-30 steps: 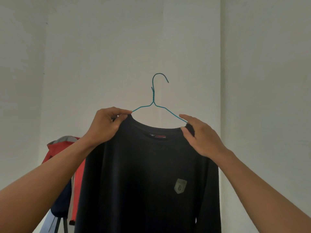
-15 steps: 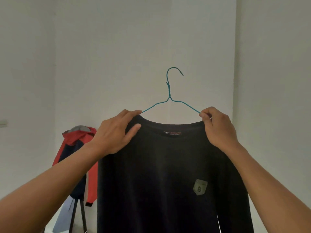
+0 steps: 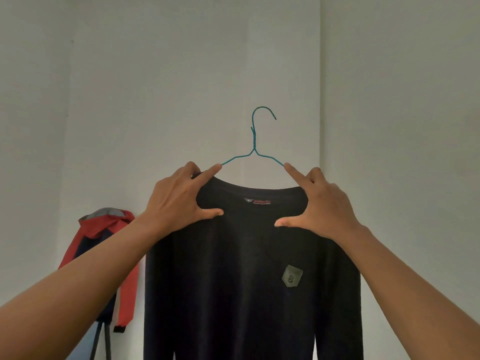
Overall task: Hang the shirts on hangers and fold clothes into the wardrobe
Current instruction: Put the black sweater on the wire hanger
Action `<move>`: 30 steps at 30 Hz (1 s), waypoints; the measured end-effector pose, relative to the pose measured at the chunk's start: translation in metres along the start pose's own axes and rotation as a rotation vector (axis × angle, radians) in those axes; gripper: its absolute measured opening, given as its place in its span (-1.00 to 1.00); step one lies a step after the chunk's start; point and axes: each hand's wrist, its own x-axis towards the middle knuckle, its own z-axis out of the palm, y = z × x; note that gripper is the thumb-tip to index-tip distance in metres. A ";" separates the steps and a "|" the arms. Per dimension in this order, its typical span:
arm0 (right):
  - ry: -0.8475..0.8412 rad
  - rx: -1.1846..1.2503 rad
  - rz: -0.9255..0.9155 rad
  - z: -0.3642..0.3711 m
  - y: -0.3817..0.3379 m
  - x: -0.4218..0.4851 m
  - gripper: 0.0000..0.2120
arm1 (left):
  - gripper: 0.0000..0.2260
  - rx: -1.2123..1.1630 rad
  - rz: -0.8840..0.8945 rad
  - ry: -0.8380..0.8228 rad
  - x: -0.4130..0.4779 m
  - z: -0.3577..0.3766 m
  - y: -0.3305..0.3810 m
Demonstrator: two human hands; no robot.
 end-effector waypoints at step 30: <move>0.130 -0.462 0.472 -0.432 0.028 -0.319 0.03 | -0.10 -0.426 0.287 0.023 -0.029 -0.316 0.327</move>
